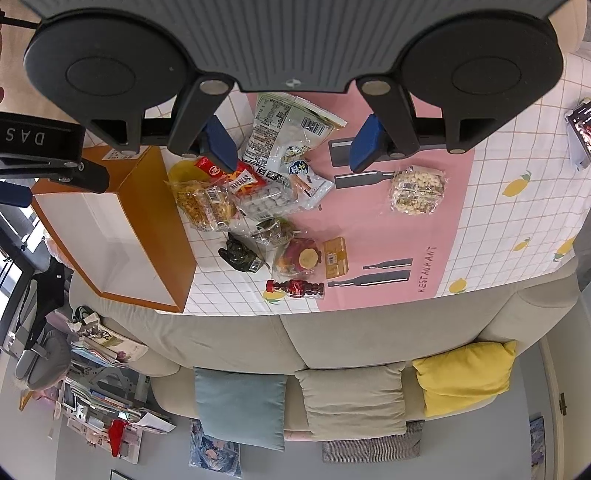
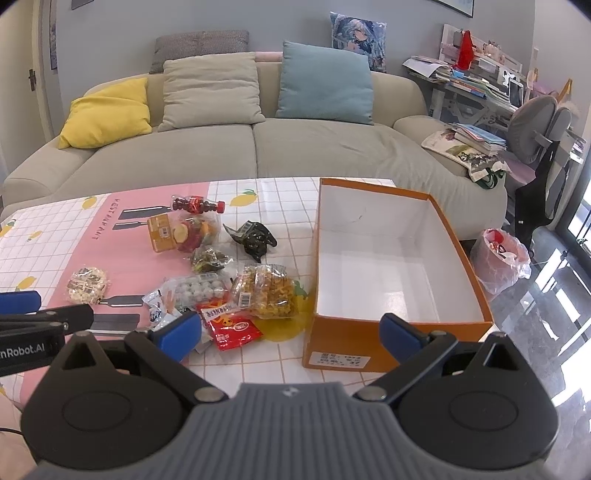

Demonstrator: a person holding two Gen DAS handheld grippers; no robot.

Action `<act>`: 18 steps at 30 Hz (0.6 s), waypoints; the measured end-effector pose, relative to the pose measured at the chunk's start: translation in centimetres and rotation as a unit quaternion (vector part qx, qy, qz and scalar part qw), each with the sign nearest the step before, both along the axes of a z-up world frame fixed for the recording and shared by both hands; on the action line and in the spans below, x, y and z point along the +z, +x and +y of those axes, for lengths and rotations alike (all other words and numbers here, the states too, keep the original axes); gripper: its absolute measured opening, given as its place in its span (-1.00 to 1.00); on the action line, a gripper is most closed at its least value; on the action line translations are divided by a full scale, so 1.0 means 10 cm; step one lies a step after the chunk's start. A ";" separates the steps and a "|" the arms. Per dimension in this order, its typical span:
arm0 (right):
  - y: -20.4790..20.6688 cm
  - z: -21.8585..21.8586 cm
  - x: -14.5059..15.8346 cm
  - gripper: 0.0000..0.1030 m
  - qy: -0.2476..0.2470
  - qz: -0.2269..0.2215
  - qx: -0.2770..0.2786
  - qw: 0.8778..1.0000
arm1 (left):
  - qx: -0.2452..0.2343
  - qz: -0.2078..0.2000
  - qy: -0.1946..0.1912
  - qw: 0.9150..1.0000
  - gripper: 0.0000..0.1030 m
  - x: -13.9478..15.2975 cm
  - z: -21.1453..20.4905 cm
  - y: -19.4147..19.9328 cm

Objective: Organize snacks

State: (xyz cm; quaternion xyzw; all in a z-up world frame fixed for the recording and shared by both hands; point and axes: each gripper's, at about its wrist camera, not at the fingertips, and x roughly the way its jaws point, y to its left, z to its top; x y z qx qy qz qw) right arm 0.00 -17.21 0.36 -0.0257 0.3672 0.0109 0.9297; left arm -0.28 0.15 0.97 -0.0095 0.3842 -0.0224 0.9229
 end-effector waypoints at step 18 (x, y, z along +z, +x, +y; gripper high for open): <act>0.01 -0.02 0.01 0.94 0.006 0.005 -0.004 1.000 | -0.005 0.002 -0.003 1.000 0.59 -0.03 -0.01 0.00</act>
